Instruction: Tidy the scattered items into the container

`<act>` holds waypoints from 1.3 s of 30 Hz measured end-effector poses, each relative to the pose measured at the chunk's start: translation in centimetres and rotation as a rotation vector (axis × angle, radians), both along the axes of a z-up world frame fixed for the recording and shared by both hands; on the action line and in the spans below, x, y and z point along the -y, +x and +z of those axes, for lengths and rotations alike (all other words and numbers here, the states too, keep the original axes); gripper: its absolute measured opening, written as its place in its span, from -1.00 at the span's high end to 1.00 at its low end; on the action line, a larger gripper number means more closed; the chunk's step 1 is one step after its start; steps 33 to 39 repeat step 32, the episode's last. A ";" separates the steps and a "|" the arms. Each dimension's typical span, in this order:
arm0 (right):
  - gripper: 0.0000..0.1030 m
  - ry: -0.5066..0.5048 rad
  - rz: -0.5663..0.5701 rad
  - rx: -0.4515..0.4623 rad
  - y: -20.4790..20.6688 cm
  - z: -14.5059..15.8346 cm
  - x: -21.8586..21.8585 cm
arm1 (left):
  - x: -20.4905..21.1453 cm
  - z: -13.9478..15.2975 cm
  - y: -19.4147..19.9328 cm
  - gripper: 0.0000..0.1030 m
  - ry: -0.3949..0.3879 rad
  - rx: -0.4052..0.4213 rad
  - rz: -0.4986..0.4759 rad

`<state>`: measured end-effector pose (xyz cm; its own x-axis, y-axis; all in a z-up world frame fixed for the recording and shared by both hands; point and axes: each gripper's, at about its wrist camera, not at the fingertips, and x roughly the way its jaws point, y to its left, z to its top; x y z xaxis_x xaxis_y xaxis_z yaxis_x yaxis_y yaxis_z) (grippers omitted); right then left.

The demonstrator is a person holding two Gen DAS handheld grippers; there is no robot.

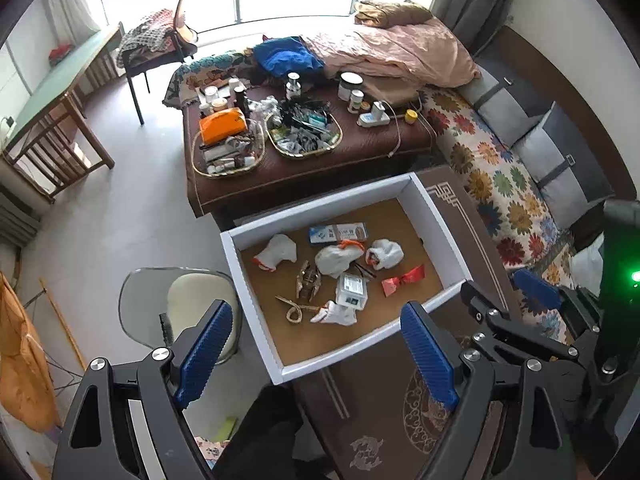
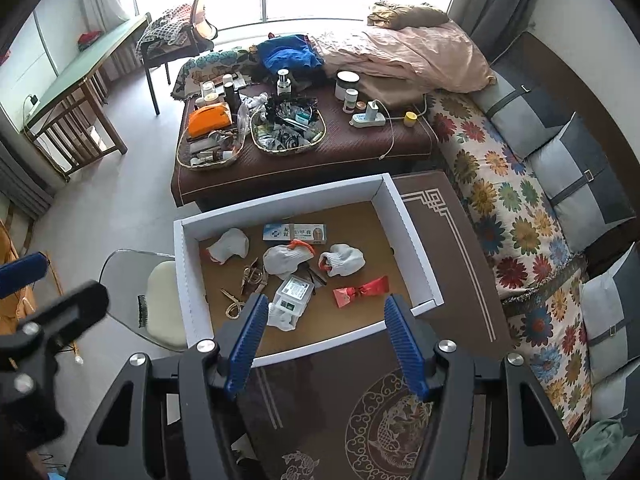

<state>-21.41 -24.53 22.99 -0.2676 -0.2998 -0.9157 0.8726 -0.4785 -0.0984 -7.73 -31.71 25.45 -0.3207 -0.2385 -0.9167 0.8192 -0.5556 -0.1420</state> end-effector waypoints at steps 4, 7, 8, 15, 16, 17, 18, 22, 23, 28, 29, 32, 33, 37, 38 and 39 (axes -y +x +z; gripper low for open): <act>-0.20 -0.001 -0.009 0.007 -0.6 -0.3 0.0 | 0.5 0.4 0.1 -0.67 0.015 -0.040 0.011; -0.20 -0.001 -0.017 0.011 -1.0 -0.4 -0.1 | 0.9 0.8 0.2 -0.67 0.061 -0.097 0.007; -0.20 -0.001 -0.019 0.013 -1.1 -0.5 -0.1 | 1.0 0.8 0.2 -0.67 0.072 -0.099 0.005; -0.20 -0.003 -0.027 0.017 -1.4 -0.8 -0.4 | 1.1 0.6 0.4 -0.67 0.146 -0.159 0.024; -0.20 -0.003 -0.029 0.018 -1.5 -0.9 -0.4 | 1.0 0.7 0.4 -0.67 0.151 -0.178 0.025; -0.20 -0.003 -0.031 0.019 -1.5 -1.0 -0.4 | 0.9 0.8 0.4 -0.67 0.151 -0.186 0.021; -0.20 -0.002 -0.033 0.020 -1.6 -1.0 -0.4 | 0.8 0.9 0.3 -0.67 0.148 -0.189 0.013; -0.20 -0.008 -0.035 0.019 -1.7 -1.0 -0.4 | 0.3 1.4 -0.4 -0.67 0.114 -0.158 -0.033; -0.20 -0.010 -0.035 0.018 -1.7 -1.0 -0.3 | 0.2 1.4 -0.5 -0.67 0.109 -0.149 -0.036; -0.20 -0.017 -0.035 0.020 -1.8 -0.9 0.0 | 0.5 1.1 -0.5 -0.67 0.134 -0.158 -0.049; -0.20 -0.018 -0.035 0.020 -1.8 -0.9 0.1 | 0.5 1.0 -0.5 -0.67 0.143 -0.162 -0.055; -0.19 -0.023 -0.036 0.022 -1.8 -1.0 0.3 | 0.0 1.6 -0.3 -0.67 0.108 -0.186 -0.075; -0.19 -0.023 -0.036 0.022 -1.8 -1.0 0.3 | 0.0 1.6 -0.3 -0.67 0.108 -0.186 -0.075; -0.19 -0.023 -0.036 0.022 -1.8 -1.0 0.3 | 0.0 1.6 -0.3 -0.67 0.108 -0.186 -0.075; -0.19 -0.023 -0.036 0.022 -1.8 -1.0 0.3 | 0.0 1.6 -0.3 -0.67 0.108 -0.186 -0.075; -0.19 -0.023 -0.036 0.022 -1.8 -1.0 0.3 | 0.0 1.6 -0.3 -0.67 0.108 -0.186 -0.075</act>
